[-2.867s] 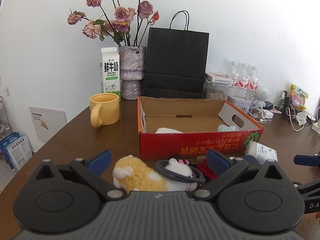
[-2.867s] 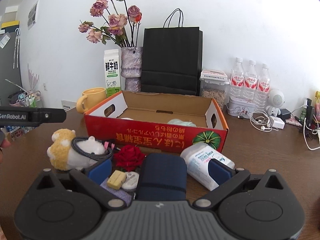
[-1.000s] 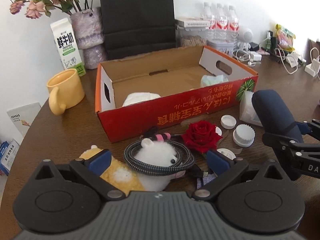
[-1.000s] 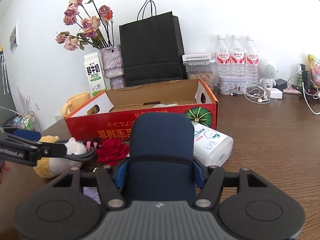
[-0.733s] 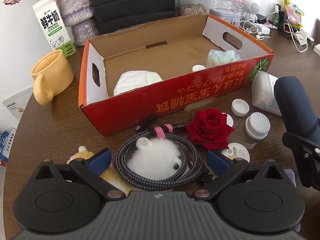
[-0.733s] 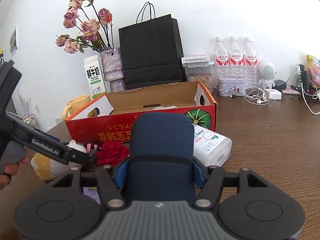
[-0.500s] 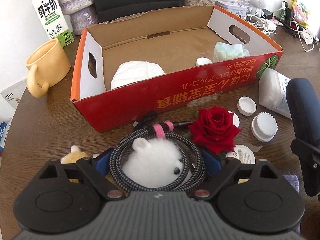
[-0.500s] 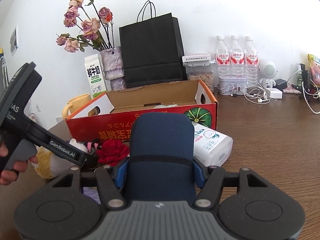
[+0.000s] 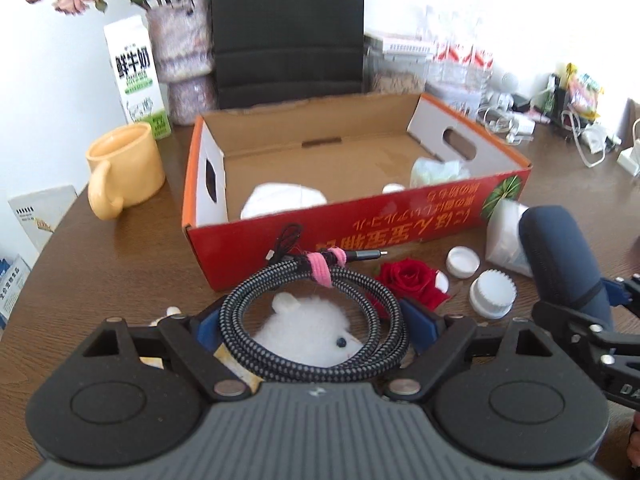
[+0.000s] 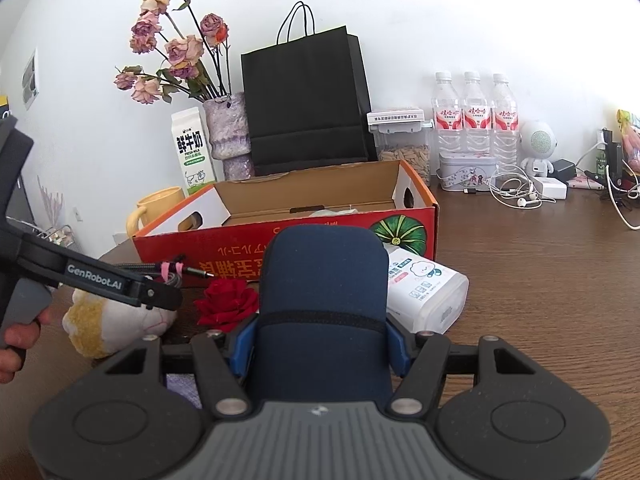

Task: Organize objects
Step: 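Grasp the braided cable with the left tool while the right tool holds the navy case, then lower the cable and navy case into the box and open both tools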

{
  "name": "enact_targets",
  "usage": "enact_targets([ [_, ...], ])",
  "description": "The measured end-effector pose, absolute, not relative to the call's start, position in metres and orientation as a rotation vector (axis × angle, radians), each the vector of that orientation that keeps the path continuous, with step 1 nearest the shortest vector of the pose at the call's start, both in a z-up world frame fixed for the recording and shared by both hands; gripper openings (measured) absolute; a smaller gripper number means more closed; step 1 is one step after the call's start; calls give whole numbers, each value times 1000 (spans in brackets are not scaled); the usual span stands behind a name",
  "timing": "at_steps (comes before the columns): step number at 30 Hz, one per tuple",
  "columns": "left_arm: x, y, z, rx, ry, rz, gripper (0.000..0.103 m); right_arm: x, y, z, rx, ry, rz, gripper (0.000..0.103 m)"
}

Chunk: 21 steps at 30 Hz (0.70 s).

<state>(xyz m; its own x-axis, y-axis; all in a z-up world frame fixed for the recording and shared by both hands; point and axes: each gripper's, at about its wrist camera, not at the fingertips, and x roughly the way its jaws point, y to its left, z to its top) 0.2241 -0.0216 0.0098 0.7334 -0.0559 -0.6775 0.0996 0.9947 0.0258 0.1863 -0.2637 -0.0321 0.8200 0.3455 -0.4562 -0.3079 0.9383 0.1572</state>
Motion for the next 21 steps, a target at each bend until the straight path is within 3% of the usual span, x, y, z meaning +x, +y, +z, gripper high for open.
enact_targets([
  [9,208,-28,47,32,538,-78,88,188,-255,-10,58,459,366,62],
  [21,248,-27,73,-89,388,3,88,245,-223,44,19,328,362,62],
])
